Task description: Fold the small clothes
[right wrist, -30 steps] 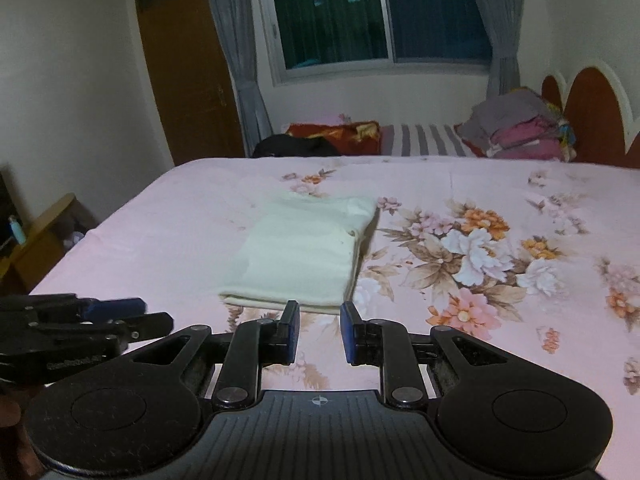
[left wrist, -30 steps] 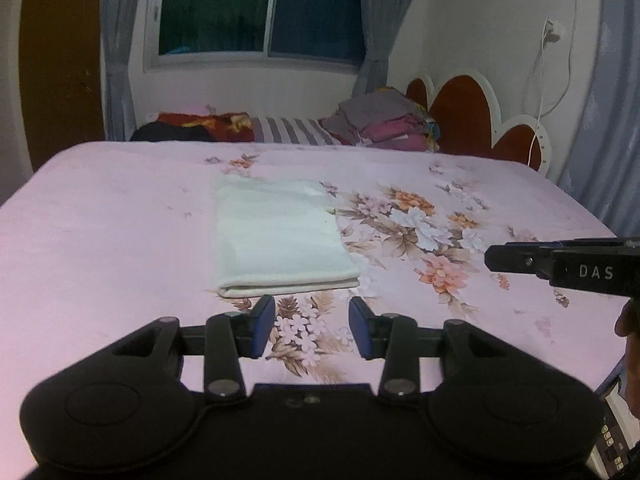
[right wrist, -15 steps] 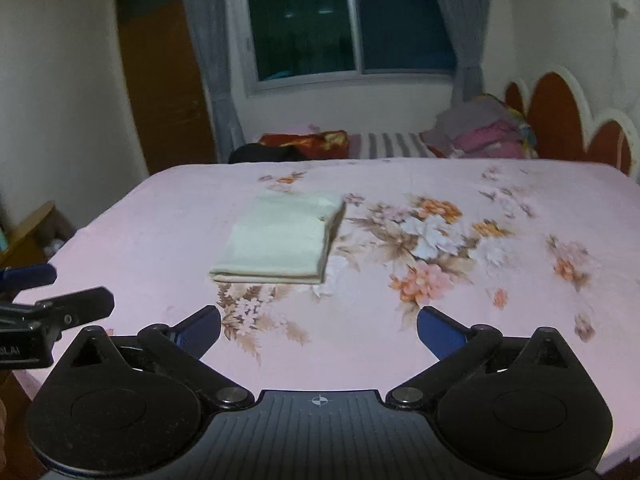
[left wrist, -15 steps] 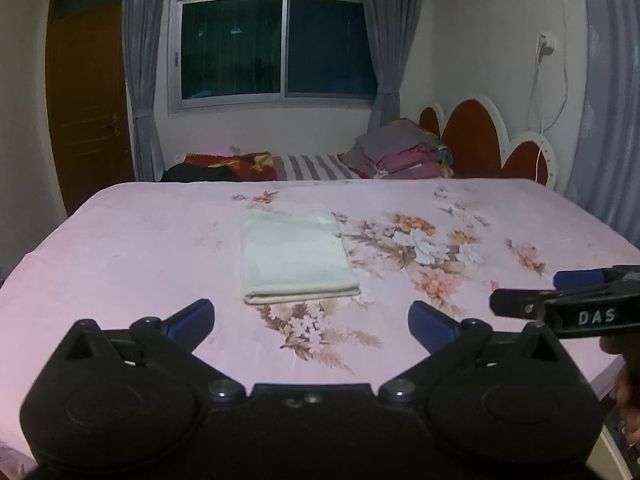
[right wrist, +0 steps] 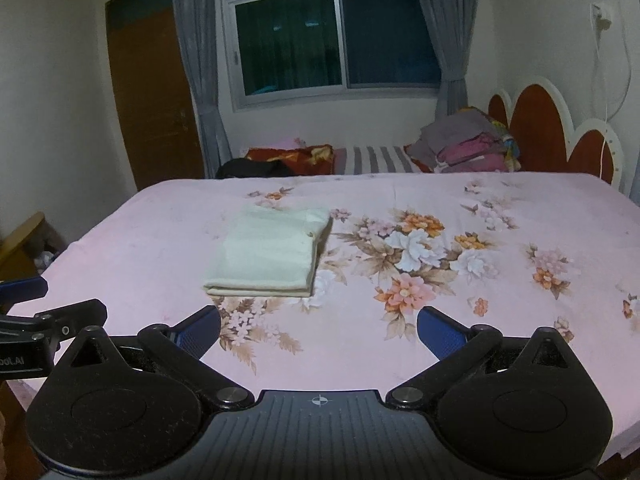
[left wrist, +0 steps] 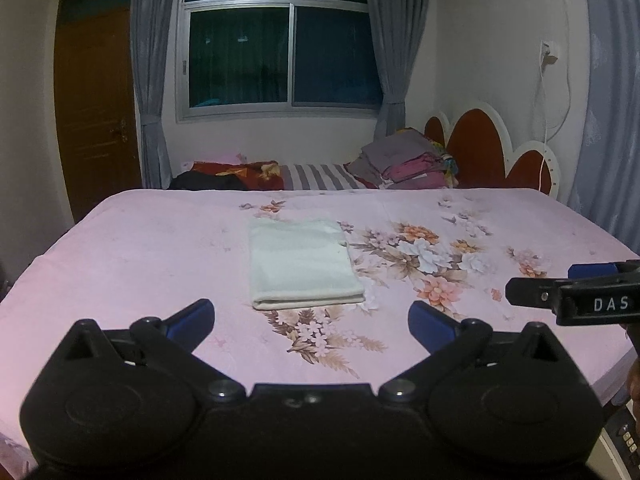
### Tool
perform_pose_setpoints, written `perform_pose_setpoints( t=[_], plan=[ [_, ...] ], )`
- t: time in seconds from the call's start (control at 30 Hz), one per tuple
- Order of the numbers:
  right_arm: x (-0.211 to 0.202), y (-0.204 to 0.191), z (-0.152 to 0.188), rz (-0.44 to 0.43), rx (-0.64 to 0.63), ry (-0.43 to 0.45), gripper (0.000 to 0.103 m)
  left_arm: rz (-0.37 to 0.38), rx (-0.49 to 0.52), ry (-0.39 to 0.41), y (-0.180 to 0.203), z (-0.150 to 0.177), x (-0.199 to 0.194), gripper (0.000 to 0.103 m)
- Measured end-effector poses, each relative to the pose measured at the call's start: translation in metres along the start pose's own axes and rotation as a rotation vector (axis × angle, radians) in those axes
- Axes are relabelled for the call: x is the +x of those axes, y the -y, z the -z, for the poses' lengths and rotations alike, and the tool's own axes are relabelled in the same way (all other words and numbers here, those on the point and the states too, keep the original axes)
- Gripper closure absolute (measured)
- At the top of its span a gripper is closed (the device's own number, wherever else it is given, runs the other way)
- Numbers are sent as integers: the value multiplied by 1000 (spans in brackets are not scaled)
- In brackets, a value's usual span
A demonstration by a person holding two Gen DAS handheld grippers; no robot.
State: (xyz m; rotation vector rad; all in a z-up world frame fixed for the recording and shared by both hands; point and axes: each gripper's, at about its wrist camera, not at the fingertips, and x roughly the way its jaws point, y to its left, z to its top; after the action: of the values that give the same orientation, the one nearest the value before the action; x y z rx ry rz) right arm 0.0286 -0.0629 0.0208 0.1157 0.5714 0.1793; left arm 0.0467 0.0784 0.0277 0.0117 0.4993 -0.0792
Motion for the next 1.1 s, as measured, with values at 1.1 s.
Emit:
perform_pose_setpoints(
  t=[1.1],
  plan=[
    [-23,2,-5,-4,-43,11,0,12,-18,14,4,-3,-12,0]
  ],
)
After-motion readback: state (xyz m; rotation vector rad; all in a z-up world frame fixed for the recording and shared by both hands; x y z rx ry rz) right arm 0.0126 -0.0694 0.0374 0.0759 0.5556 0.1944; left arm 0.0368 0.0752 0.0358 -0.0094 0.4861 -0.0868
